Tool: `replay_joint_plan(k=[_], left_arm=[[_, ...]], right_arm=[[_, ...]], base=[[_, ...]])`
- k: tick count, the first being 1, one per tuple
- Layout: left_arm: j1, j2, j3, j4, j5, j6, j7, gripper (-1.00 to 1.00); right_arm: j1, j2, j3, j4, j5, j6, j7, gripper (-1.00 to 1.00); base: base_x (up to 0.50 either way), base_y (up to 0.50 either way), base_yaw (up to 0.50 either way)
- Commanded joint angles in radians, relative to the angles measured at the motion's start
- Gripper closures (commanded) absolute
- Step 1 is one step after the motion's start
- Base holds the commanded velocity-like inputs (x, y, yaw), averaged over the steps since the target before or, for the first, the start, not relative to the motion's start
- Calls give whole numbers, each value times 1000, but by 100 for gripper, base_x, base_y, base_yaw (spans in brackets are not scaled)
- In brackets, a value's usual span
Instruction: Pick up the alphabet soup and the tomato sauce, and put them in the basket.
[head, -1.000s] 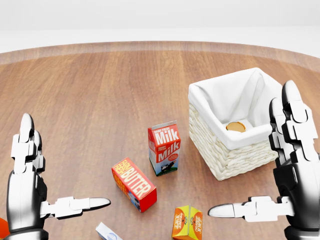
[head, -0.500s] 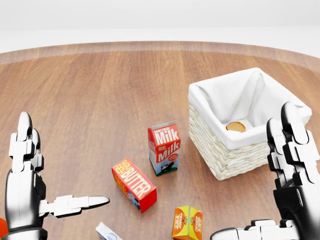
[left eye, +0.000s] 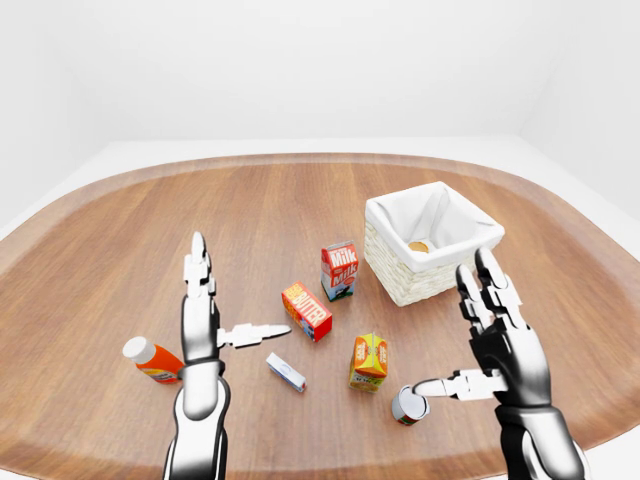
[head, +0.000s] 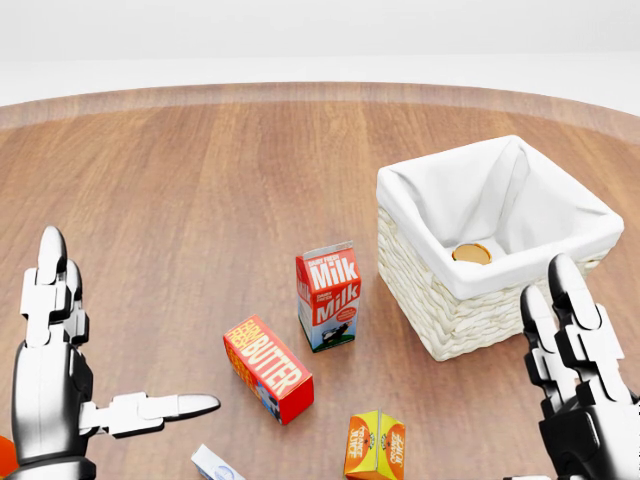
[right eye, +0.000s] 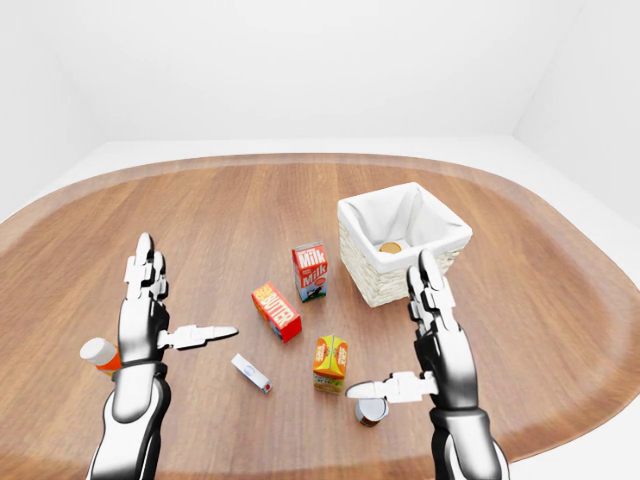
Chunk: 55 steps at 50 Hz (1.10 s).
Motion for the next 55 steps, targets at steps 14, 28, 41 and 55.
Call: replay_joint_plan(k=[14, 28, 41, 55], left_arm=[[0, -1, 1, -5, 1, 0, 2, -100], [-8, 0, 4, -10, -3, 0, 4, -100], [-3, 0, 2, -7, -2, 0, 5, -100], [1, -1, 1, -7, 1, 0, 4, -100]], right_arm=[[49, 18, -6, 41, 25, 0, 38, -100], [85, 23, 4, 64, 38, 0, 60, -100], [121, 22, 26, 116, 38, 0, 71, -100], [154, 17, 36, 97, 54, 0, 79, -100]], base=[[0, 0, 0], [0, 0, 0], [0, 0, 0], [0, 0, 0]])
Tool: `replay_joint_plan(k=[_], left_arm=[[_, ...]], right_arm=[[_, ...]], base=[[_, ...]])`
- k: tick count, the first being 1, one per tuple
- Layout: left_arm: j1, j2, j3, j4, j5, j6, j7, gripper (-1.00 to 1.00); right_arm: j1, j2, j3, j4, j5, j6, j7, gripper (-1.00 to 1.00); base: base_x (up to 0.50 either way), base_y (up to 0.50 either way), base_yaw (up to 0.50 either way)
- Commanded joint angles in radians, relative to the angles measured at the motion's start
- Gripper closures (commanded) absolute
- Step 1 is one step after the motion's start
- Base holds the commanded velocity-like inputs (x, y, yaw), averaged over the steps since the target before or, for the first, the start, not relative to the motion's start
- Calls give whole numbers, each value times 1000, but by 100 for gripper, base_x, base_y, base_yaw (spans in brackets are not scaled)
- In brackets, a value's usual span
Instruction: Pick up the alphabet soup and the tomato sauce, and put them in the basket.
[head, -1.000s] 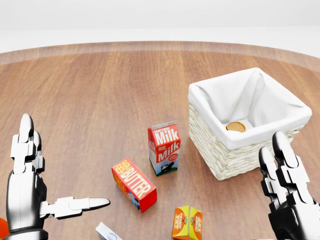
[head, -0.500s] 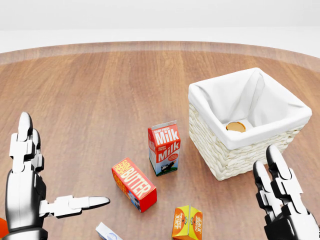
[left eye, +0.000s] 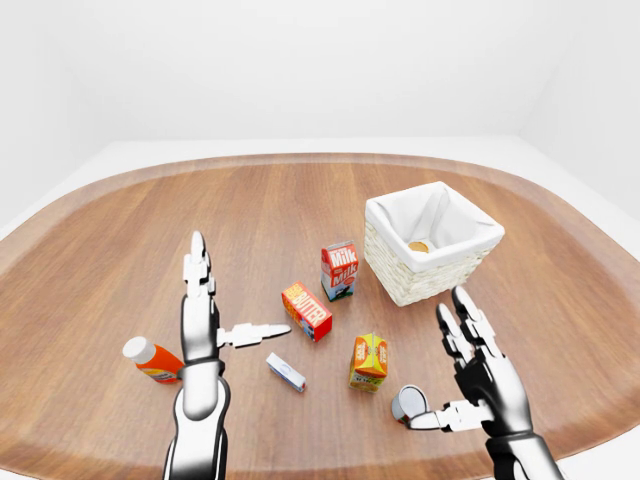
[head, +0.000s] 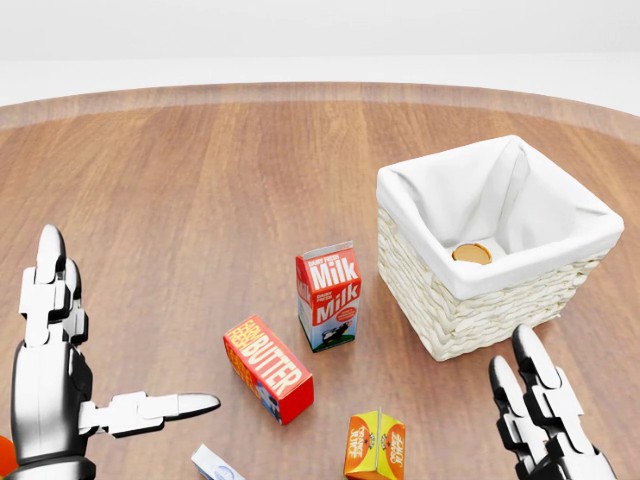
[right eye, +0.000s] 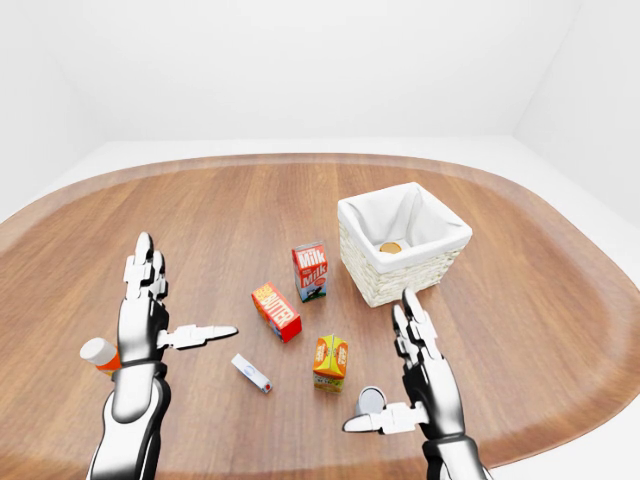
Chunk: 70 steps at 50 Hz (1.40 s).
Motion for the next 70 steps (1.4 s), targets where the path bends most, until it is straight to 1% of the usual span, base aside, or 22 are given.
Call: replay_joint_plan(k=[1, 3, 4, 6, 8, 10, 13, 14, 16, 18, 35, 57, 70], left_arm=[[1, 0, 2, 0, -1, 0, 2, -100], [1, 0, 2, 2, -1, 0, 2, -100], [1, 0, 2, 2, -1, 0, 2, -100], [2, 0, 2, 8, -2, 0, 2, -100], [2, 0, 2, 8, -1, 0, 2, -100], [3, 0, 2, 3, -1, 0, 1, -100], [4, -1, 0, -2, 1, 0, 1, -100], [4, -1, 0, -6, 1, 0, 1, -100], [3, -1, 0, -1, 1, 0, 2, -100], [3, -1, 1, -2, 0, 0, 2, -100], [-4, 0, 5, 2, -4, 0, 4, -100], [1, -1, 2, -6, 0, 0, 2, -100], [2, -1, 0, -1, 2, 0, 3, -100]], right_arm=[[28, 0, 10, -26, 9, 0, 6, -100], [30, 2, 12, 8, 13, 0, 14, -100], [37, 0, 13, -23, 13, 0, 11, -100], [36, 4, 14, 26, 12, 0, 19, -100], [44, 2, 14, -20, 5, 0, 11, -100], [47, 3, 16, 9, 7, 0, 17, -100], [58, 2, 9, -33, 6, 0, 15, -100], [52, 6, 6, 25, 5, 0, 24, -100], [51, 6, 1, 39, 1, 0, 27, -100], [55, 5, -6, -7, -3, 0, 22, -100], [70, 25, -18, -33, -7, 0, 52, -100], [54, 20, -33, 92, -35, 0, 59, -100], [36, 18, -41, 160, -90, 0, 39, -100]], base=[[0, 0, 0], [0, 0, 0], [0, 0, 0], [0, 0, 0], [0, 0, 0], [0, 0, 0], [0, 0, 0], [0, 0, 0], [0, 0, 0], [0, 0, 0], [0, 0, 0], [0, 0, 0], [0, 0, 0]])
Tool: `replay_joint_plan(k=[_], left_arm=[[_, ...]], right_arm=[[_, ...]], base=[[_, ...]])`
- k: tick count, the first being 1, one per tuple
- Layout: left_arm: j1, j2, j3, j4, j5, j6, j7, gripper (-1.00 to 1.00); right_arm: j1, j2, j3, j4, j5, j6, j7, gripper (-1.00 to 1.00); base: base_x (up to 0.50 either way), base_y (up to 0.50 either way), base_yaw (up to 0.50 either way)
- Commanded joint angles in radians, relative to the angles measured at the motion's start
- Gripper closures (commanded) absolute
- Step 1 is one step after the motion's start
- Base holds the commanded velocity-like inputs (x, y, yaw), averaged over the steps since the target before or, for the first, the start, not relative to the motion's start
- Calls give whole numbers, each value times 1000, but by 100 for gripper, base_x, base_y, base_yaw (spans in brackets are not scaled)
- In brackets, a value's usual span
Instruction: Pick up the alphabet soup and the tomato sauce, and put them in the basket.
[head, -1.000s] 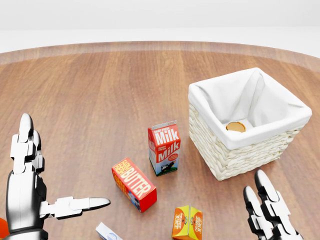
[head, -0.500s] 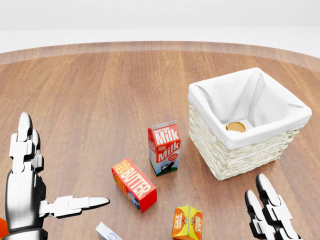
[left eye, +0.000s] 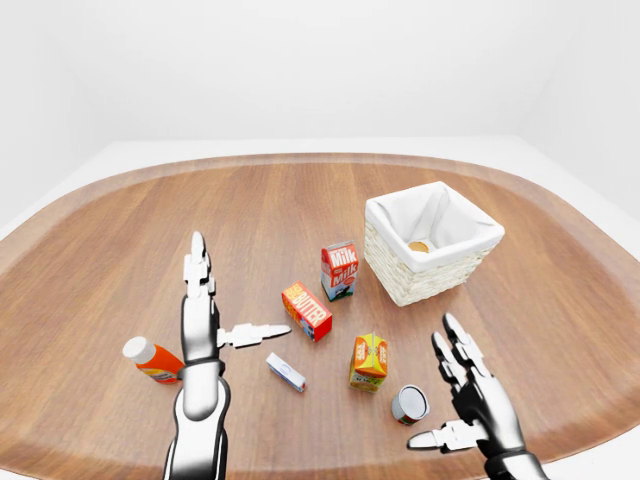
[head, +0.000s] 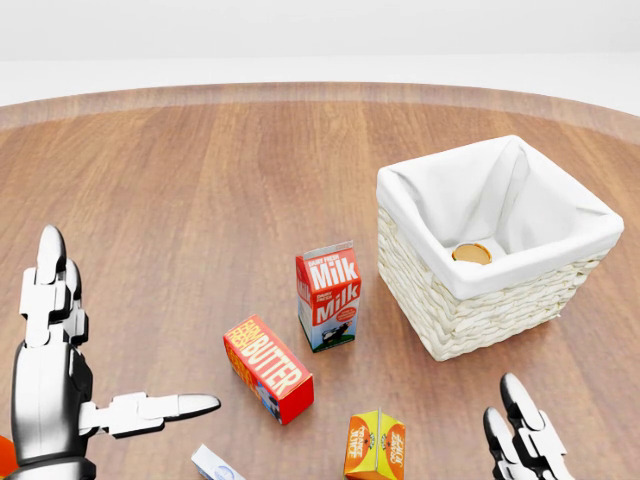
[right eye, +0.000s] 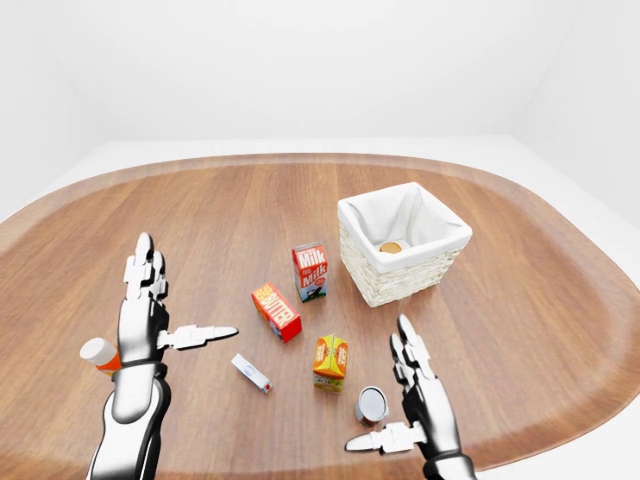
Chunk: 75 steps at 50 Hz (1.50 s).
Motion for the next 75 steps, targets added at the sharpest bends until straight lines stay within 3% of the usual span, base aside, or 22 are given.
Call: replay_joint_plan(k=[1, 37, 59, 75], left_arm=[[1, 0, 1, -1, -1, 0, 2, -100], [-4, 1, 4, 1, -5, 0, 2, -100], [0, 0, 2, 4, -2, 0, 1, -100], [-4, 0, 4, 3, -4, 0, 1, -100]], right_arm=[[-14, -3, -9, 51, -41, 0, -16, -100], [-44, 3, -28, 178, -221, 0, -109, -100], [-103, 6, -74, 346, -398, 0, -224, -100], [-113, -3, -64, 347, -440, 0, -266, -100]], base=[[0, 0, 0], [0, 0, 0], [0, 0, 0], [0, 0, 0]])
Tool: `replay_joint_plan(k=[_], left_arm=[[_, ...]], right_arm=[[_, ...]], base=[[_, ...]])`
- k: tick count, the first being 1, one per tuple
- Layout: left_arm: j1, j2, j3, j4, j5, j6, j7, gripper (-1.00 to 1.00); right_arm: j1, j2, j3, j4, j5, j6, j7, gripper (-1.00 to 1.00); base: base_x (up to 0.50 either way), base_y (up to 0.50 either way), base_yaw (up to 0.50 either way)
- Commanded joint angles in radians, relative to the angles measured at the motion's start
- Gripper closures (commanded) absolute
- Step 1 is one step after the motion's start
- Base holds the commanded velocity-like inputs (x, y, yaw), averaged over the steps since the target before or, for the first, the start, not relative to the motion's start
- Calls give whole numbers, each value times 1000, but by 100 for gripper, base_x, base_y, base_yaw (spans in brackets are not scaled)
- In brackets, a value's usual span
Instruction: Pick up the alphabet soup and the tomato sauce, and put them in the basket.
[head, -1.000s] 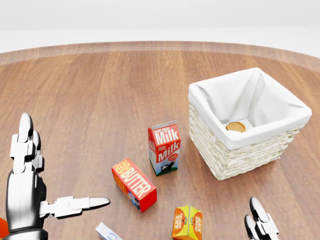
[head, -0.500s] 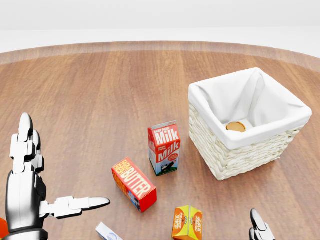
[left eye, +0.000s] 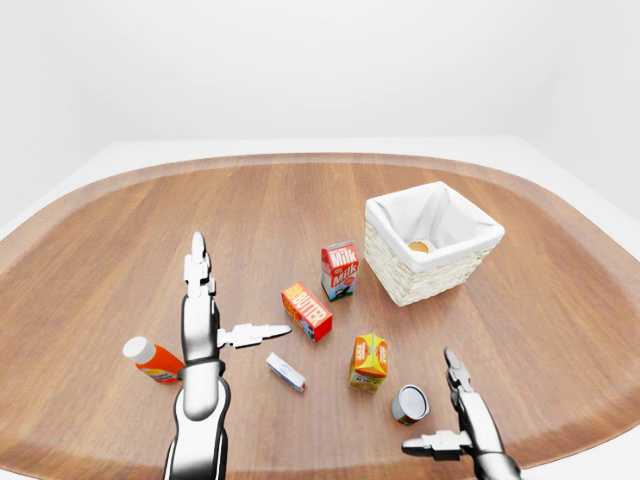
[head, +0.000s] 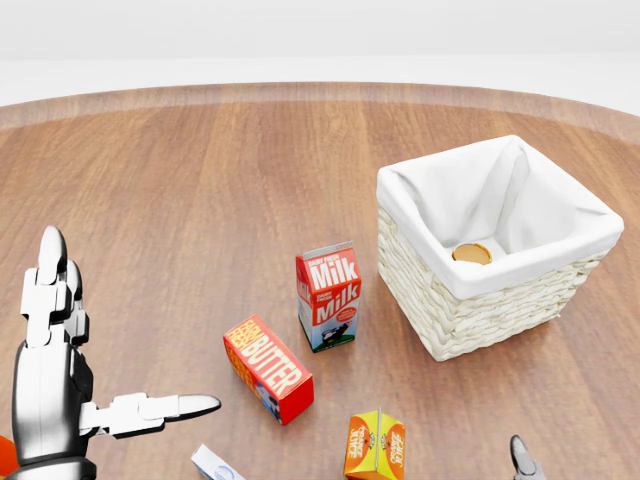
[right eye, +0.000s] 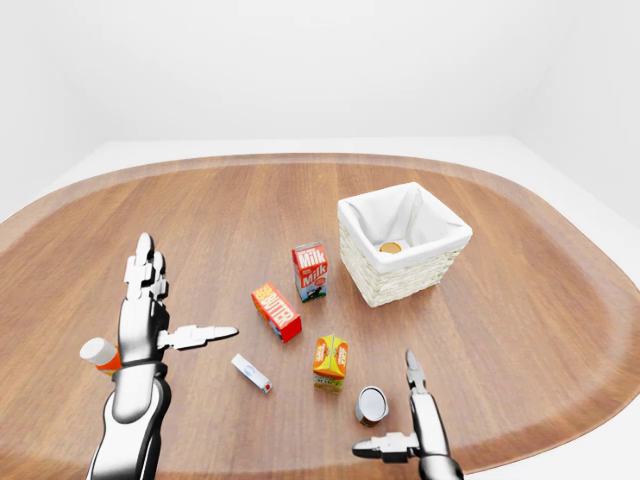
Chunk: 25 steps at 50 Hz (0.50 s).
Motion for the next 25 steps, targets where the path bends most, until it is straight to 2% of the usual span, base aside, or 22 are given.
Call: replay_joint_plan(k=[1, 25], left_arm=[[-5, 1, 5, 0, -5, 0, 2, -100], [-3, 1, 6, 3, -7, 0, 2, -100]], right_arm=[[-13, -3, 1, 7, -43, 0, -38, -100], [-12, -4, 28, 27, -142, 0, -120, -100]], base=[[0, 0, 0], [0, 0, 0]])
